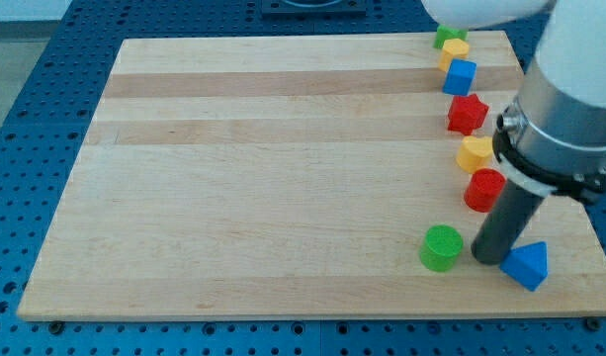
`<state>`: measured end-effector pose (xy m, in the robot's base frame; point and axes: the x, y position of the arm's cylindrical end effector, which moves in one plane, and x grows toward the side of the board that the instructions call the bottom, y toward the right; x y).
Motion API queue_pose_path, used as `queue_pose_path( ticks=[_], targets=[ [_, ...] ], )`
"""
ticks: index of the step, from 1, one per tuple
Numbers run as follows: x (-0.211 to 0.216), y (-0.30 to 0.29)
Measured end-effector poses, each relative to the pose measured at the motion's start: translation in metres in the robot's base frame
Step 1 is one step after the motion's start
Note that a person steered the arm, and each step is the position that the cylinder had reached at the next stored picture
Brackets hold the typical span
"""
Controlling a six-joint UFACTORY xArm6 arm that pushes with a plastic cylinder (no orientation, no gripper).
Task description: Place the green circle to the top left of the board
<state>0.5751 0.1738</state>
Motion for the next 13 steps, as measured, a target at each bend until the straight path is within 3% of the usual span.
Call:
queue_pose_path(
  ticks=[1, 3, 4, 7, 8, 12, 13],
  targets=[
    [0.009, -0.040],
    [-0.101, -0.058],
    [-0.104, -0.074],
    [-0.108, -0.067],
    [-0.078, -0.043],
    [-0.033, 0.010],
    [-0.039, -0.079]
  ],
)
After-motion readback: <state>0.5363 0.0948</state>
